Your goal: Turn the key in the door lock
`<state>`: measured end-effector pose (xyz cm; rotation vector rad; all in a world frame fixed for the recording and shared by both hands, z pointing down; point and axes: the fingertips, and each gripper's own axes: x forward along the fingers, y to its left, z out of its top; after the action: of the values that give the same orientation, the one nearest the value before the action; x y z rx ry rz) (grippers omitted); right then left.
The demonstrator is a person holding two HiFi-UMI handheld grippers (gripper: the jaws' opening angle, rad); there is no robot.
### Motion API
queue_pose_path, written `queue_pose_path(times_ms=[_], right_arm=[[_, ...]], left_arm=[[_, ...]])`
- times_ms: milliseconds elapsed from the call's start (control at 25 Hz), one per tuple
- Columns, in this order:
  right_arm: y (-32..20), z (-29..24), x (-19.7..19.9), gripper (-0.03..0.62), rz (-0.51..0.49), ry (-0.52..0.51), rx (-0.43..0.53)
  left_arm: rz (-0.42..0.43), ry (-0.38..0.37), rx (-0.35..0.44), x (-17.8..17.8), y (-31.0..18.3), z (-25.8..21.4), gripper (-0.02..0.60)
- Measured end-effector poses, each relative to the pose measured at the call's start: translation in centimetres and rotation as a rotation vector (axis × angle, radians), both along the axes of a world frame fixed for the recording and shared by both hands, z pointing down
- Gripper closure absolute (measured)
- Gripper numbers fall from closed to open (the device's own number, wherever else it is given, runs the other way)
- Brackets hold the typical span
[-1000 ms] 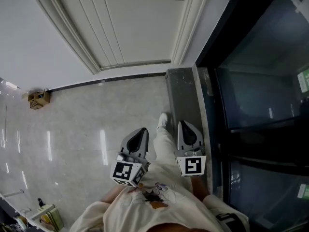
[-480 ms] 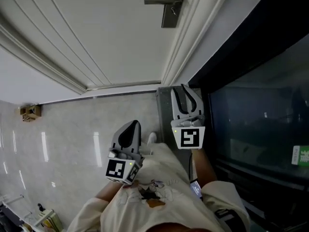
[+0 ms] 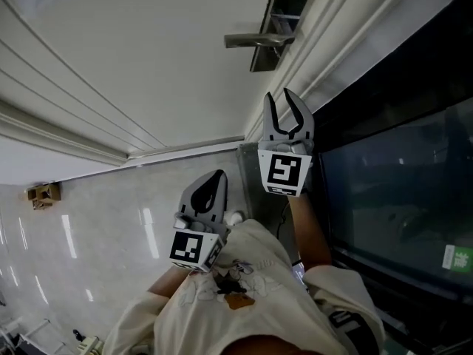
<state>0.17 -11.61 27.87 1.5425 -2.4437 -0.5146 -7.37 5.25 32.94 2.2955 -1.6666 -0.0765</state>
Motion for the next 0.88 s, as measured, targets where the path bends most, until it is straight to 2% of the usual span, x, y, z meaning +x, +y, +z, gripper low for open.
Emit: queue_pose_path(times_ms=[200,400,560,720,880], right_arm=[[-5.3,-0.8,-0.6,0.471,0.102,0.068,0.021],[-8.4,-1.1,-1.0,0.477,0.143,0.169,0.018],[-9.8,-1.2,-1.2,0.558,0.139,0.214,0.015],[-9.9,-1.1,-1.4,0.577,0.135,0.160,-0.002],[-9.9,-1.2,-1.2,0.579,0.099,-0.022,-0.055]], left_arm=[[0.089,0.003,0.007,-1.2,-3.7,-0.2,0.575],[0.105,0.007,0.005,-2.0,-5.5,-0.2,0.575],[0.096,0.012,0.001,-1.7,-6.8,-0.7,0.575],[0.088,0.005,0.004,-1.5,-7.5,-0.8,0.575],[0.091,-0.004,0.010,-1.0,-7.6,-0.9,0.575]])
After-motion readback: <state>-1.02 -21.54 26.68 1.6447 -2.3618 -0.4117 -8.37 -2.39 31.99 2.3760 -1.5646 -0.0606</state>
